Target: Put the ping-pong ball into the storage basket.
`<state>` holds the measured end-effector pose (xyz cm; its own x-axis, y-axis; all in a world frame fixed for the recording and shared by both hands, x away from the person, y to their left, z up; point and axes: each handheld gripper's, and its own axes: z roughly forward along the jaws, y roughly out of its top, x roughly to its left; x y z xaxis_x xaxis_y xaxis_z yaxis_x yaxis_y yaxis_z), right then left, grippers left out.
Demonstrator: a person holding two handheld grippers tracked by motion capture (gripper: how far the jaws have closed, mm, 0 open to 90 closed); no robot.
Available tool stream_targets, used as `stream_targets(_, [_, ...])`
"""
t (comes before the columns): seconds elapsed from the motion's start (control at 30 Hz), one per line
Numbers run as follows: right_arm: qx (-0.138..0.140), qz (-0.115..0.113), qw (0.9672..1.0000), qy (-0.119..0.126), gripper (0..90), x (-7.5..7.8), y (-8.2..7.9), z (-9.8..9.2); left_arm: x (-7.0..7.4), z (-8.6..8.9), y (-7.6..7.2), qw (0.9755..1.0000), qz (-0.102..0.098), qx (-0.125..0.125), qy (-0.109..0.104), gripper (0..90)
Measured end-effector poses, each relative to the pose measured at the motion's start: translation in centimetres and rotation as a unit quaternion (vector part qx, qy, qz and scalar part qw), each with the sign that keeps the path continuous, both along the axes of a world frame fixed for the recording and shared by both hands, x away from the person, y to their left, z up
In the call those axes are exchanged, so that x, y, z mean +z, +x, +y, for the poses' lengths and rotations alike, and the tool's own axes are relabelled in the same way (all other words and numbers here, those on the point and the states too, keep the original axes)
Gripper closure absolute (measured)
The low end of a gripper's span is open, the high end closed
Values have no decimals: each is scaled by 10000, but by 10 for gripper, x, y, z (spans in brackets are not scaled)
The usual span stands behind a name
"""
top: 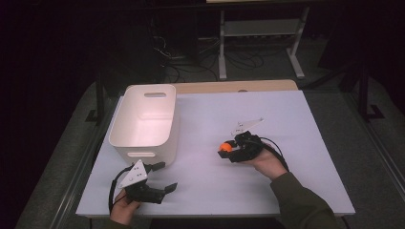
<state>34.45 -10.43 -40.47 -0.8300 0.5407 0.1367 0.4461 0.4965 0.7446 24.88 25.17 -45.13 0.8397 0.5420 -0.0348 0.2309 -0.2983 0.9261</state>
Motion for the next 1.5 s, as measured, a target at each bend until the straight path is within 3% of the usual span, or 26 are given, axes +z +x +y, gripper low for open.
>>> stream_targets(1.5, [333,-74,9994,58,496,19,11,36,0,0,0,10000,-11,2,2,142])
